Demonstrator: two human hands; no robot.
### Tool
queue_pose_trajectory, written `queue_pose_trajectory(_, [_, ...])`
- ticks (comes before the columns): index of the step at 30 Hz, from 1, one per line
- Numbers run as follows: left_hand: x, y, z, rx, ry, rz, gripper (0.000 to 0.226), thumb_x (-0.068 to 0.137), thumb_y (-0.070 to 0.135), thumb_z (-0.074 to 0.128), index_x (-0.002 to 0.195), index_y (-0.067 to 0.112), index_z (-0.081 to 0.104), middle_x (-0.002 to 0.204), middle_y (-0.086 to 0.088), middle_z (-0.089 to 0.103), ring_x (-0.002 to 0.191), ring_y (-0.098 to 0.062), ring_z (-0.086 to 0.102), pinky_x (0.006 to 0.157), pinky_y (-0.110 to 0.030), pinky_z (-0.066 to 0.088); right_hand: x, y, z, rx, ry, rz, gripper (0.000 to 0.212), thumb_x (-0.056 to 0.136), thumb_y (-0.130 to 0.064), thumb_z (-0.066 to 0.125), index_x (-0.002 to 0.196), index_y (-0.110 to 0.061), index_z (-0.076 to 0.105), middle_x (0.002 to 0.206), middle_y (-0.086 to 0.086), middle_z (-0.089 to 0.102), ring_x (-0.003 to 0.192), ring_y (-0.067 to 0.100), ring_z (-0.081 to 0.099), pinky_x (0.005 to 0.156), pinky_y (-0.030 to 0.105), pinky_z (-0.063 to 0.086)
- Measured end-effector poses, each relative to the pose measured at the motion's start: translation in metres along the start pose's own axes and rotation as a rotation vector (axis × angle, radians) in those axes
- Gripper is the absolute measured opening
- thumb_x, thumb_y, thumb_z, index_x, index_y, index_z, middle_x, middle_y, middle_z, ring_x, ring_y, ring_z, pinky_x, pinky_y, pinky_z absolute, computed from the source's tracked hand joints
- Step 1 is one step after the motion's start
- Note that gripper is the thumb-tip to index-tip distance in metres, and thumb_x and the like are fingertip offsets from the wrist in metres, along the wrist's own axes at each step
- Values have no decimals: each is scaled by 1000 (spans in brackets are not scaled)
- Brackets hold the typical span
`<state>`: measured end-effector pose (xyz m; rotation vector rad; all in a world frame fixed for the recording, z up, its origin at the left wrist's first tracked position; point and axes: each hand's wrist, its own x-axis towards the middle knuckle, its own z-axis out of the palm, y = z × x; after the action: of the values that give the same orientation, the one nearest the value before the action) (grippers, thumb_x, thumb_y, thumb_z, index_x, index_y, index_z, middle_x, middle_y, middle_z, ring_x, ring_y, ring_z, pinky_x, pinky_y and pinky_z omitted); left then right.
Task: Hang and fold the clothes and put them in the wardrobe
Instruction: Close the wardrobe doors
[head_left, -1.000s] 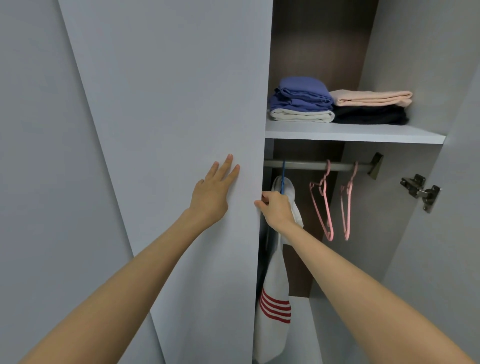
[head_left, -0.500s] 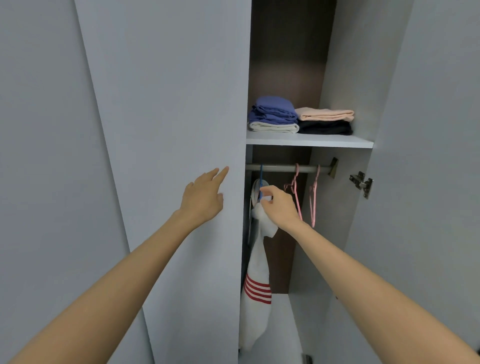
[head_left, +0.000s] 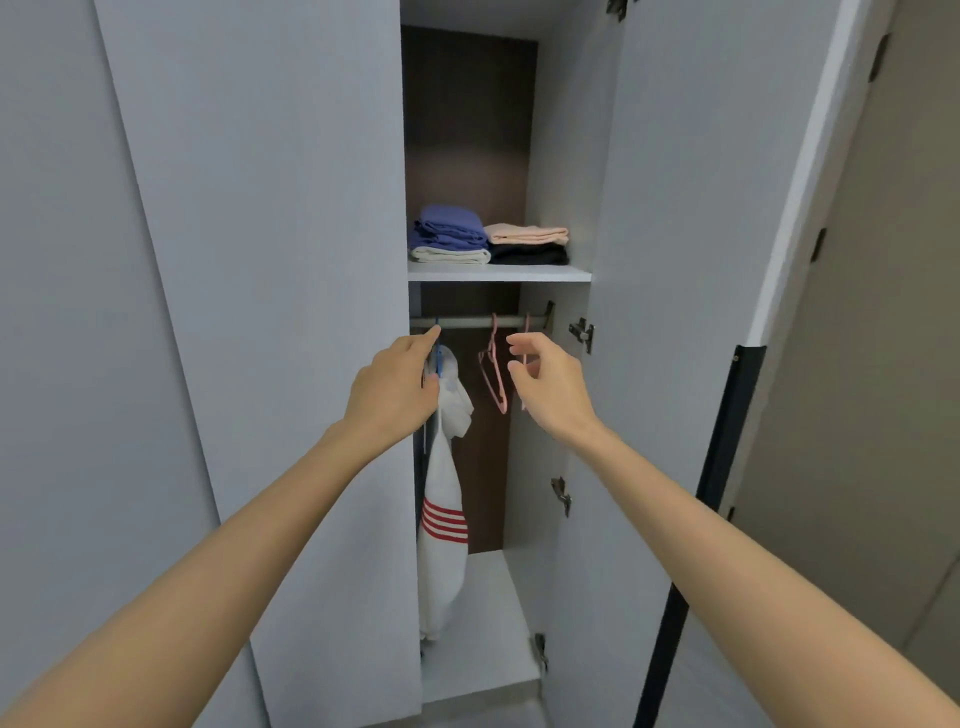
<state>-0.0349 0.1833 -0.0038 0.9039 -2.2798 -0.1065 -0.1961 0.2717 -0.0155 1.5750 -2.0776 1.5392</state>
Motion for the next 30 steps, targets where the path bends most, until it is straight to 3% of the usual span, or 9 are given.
queue_pose_trajectory(7, [-14, 72, 26, -169, -14, 146, 58, 94, 22, 51, 147, 25, 28, 146, -3, 42, 120, -22, 52, 92, -35, 46, -39, 9, -85, -117, 196, -44, 30, 95, -9, 48, 124, -15, 56, 120, -3, 59, 108, 12, 53, 96, 29, 45])
queue_pose_trajectory(12, [-16, 118, 55, -200, -83, 215, 59, 95, 24, 49, 148, 24, 24, 145, -4, 41, 106, -22, 59, 88, -37, 51, -54, 42, -141, -195, 366, -10, 30, 93, -9, 49, 122, -15, 53, 119, -4, 53, 108, 13, 48, 91, 24, 41])
queue_pose_trajectory(15, [-13, 143, 74, -225, -132, 244, 59, 96, 24, 47, 149, 21, 23, 144, -6, 41, 109, -24, 57, 91, -41, 50, -57, 65, -165, -197, 439, 53, 33, 92, -6, 50, 125, -12, 50, 123, 2, 48, 113, 15, 45, 89, 23, 38])
queue_pose_trajectory(19, [-5, 173, 101, -228, -156, 258, 62, 95, 31, 48, 150, 22, 21, 149, -4, 35, 129, -23, 43, 96, -38, 43, -51, 96, -189, -130, 370, 131, 41, 96, -12, 50, 136, -10, 41, 136, 3, 41, 122, 16, 44, 98, 27, 40])
queue_pose_trajectory(24, [5, 203, 137, -253, -215, 219, 80, 86, 46, 61, 150, 24, 19, 152, -2, 31, 137, -22, 34, 108, -42, 37, -28, 127, -204, -93, 195, 151, 47, 99, -18, 46, 144, -9, 36, 144, 3, 44, 127, 17, 46, 108, 35, 39])
queue_pose_trajectory(30, [17, 227, 175, -259, -234, 167, 97, 74, 63, 64, 150, 30, 14, 154, 2, 28, 138, -22, 32, 108, -45, 37, 0, 152, -217, -23, 185, 91, 30, 94, -10, 54, 122, -11, 64, 112, -1, 69, 96, 13, 65, 84, 20, 49])
